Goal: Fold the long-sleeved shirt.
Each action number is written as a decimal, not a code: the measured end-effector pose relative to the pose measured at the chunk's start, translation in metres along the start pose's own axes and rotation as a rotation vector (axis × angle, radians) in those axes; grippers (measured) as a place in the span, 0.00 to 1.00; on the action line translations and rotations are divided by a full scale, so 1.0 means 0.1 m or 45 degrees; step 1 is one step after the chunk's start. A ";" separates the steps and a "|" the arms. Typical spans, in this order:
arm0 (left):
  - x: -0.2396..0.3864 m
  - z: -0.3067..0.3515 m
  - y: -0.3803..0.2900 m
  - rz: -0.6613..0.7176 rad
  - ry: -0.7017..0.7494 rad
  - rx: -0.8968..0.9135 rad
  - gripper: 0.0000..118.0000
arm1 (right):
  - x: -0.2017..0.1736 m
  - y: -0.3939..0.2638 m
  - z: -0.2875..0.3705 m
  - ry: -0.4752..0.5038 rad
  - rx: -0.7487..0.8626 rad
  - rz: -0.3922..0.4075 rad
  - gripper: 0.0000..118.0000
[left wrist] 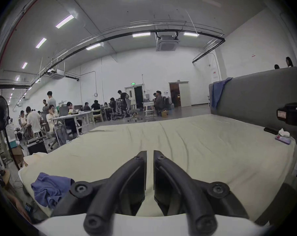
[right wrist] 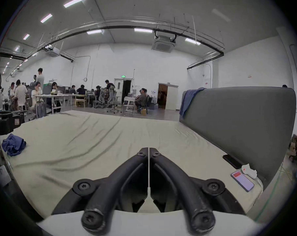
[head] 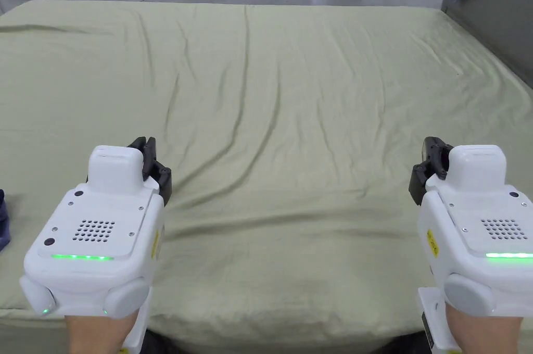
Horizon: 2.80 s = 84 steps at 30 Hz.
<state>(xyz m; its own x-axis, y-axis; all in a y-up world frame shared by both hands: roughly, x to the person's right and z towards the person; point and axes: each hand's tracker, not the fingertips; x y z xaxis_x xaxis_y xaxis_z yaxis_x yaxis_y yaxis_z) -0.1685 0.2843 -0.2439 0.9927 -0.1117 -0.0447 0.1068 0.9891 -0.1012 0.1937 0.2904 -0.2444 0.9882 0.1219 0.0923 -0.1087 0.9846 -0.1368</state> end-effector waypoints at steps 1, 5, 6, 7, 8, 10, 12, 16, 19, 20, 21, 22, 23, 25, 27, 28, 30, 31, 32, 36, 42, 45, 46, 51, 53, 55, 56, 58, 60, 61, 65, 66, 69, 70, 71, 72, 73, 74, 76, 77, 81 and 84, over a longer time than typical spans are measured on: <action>0.00 0.00 0.00 0.001 0.005 0.005 0.04 | 0.00 0.00 -0.01 0.005 -0.007 0.001 0.00; -0.02 -0.01 -0.01 -0.003 0.023 -0.003 0.14 | -0.03 -0.03 -0.03 0.010 -0.032 0.022 0.14; -0.03 -0.02 -0.01 -0.003 0.024 -0.003 0.18 | -0.04 -0.04 -0.03 0.005 -0.035 0.023 0.21; -0.05 -0.03 -0.02 -0.001 0.017 -0.007 0.22 | -0.05 -0.05 -0.03 -0.006 -0.042 0.022 0.30; -0.06 -0.04 -0.03 0.003 0.006 -0.017 0.44 | -0.05 -0.05 -0.05 -0.014 -0.056 0.019 0.60; -0.08 -0.05 -0.04 0.032 0.003 -0.049 1.00 | -0.04 -0.09 -0.01 -0.033 -0.019 0.027 1.00; -0.09 -0.02 0.00 0.053 0.039 -0.047 1.00 | -0.04 -0.05 0.02 -0.075 -0.030 0.071 1.00; -0.12 0.00 0.00 0.092 0.025 -0.058 1.00 | -0.03 -0.07 -0.01 -0.048 0.032 0.089 1.00; -0.09 0.04 0.01 0.086 0.027 -0.036 1.00 | 0.00 -0.14 -0.10 0.058 -0.033 0.019 1.00; -0.08 -0.01 -0.02 0.067 0.031 -0.025 1.00 | 0.00 -0.13 -0.12 0.057 -0.090 0.007 1.00; -0.06 -0.01 -0.03 0.041 0.033 -0.017 1.00 | -0.01 -0.12 -0.15 0.038 -0.134 0.003 1.00; -0.04 -0.01 -0.03 0.026 0.030 -0.018 1.00 | 0.00 -0.11 -0.16 0.073 -0.135 -0.015 1.00; -0.03 0.00 -0.02 0.019 0.019 -0.020 1.00 | 0.02 -0.12 -0.17 0.117 -0.134 -0.038 1.00; 0.00 -0.05 -0.05 0.012 0.009 -0.021 1.00 | 0.02 -0.11 -0.15 0.105 -0.111 -0.030 1.00; 0.03 -0.04 -0.04 -0.007 0.002 -0.034 1.00 | 0.00 -0.09 -0.11 0.087 -0.064 -0.010 1.00; 0.03 -0.07 -0.06 -0.018 -0.009 -0.039 1.00 | -0.02 -0.08 -0.10 0.070 -0.051 -0.003 1.00; 0.05 -0.08 -0.07 -0.023 -0.015 -0.046 1.00 | -0.04 -0.07 -0.08 -0.017 -0.021 0.017 1.00; 0.05 -0.08 -0.06 -0.022 -0.023 -0.053 1.00 | -0.06 -0.08 -0.07 -0.072 -0.006 0.034 1.00; 0.03 -0.09 -0.07 -0.020 -0.025 -0.059 1.00 | -0.07 -0.08 -0.07 -0.089 -0.011 0.054 1.00; 0.00 -0.09 -0.06 -0.006 -0.017 -0.056 1.00 | -0.08 -0.10 -0.09 -0.095 -0.050 0.012 1.00; -0.04 -0.14 -0.08 0.001 -0.008 -0.077 1.00 | -0.05 -0.11 -0.12 0.001 -0.093 -0.071 1.00; -0.04 -0.14 -0.08 0.005 -0.001 -0.069 1.00 | -0.07 -0.13 -0.13 -0.006 -0.080 -0.027 1.00; -0.04 -0.14 -0.08 0.004 0.002 -0.069 1.00 | -0.08 -0.13 -0.13 -0.004 -0.078 -0.022 1.00; -0.02 -0.14 -0.09 -0.024 0.005 -0.048 1.00 | -0.10 -0.13 -0.11 0.015 -0.080 -0.018 1.00; -0.01 -0.13 -0.09 -0.033 0.001 -0.045 1.00 | -0.11 -0.13 -0.12 0.015 -0.086 -0.014 1.00; -0.01 -0.14 -0.09 -0.032 -0.005 -0.047 1.00 | -0.10 -0.13 -0.12 0.019 -0.090 -0.017 1.00; -0.01 -0.13 -0.09 -0.031 -0.006 -0.050 1.00 | -0.10 -0.14 -0.12 0.021 -0.093 -0.020 1.00; -0.01 -0.13 -0.09 -0.027 -0.013 -0.054 1.00 | -0.10 -0.14 -0.13 0.024 -0.101 -0.027 1.00; -0.01 -0.12 -0.09 -0.025 -0.011 -0.047 1.00 | -0.10 -0.14 -0.13 0.027 -0.108 -0.032 1.00; -0.01 -0.12 -0.09 -0.024 -0.006 -0.044 1.00 | -0.10 -0.14 -0.13 0.031 -0.109 -0.033 1.00; -0.03 -0.12 -0.08 -0.008 0.004 -0.044 1.00 | -0.11 -0.14 -0.13 0.039 -0.101 -0.026 1.00; -0.04 -0.12 -0.08 -0.006 0.006 -0.045 1.00 | -0.11 -0.14 -0.13 0.046 -0.098 -0.026 1.00; -0.04 -0.11 -0.08 -0.007 0.009 -0.044 1.00 | -0.12 -0.14 -0.12 0.056 -0.098 -0.018 1.00; -0.04 -0.12 -0.08 -0.010 0.005 -0.044 1.00 | -0.13 -0.14 -0.12 0.062 -0.097 -0.015 1.00; -0.04 -0.12 -0.08 -0.010 -0.001 -0.045 1.00 | -0.13 -0.14 -0.11 0.068 -0.094 -0.013 1.00; -0.03 -0.11 -0.08 -0.008 -0.006 -0.046 1.00 | -0.13 -0.14 -0.11 0.072 -0.091 -0.010 1.00; -0.02 -0.11 -0.08 -0.010 0.002 -0.050 1.00 | -0.14 -0.14 -0.11 0.075 -0.087 -0.009 1.00; -0.02 -0.11 -0.08 -0.012 0.007 -0.046 1.00 | -0.14 -0.14 -0.10 0.079 -0.084 -0.009 1.00; -0.02 -0.09 -0.07 -0.013 -0.004 -0.038 1.00 | -0.14 -0.14 -0.11 0.087 -0.087 -0.010 1.00; -0.02 -0.09 -0.07 -0.014 -0.004 -0.038 1.00 | -0.14 -0.14 -0.11 0.093 -0.092 -0.010 1.00; -0.03 -0.09 -0.07 -0.015 0.003 -0.038 1.00 | -0.14 -0.14 -0.11 0.104 -0.094 -0.017 1.00; -0.04 -0.09 -0.07 -0.009 0.012 -0.039 1.00 | -0.14 -0.14 -0.10 0.106 -0.092 -0.017 1.00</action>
<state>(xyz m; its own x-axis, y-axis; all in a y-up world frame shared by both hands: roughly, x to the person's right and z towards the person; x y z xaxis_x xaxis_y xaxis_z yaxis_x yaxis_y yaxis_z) -0.1740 0.2770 -0.2521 0.9914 -0.1194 -0.0530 0.1116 0.9850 -0.1318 0.1826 0.2740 -0.2540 0.9954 0.0954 0.0127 -0.0907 0.9741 -0.2074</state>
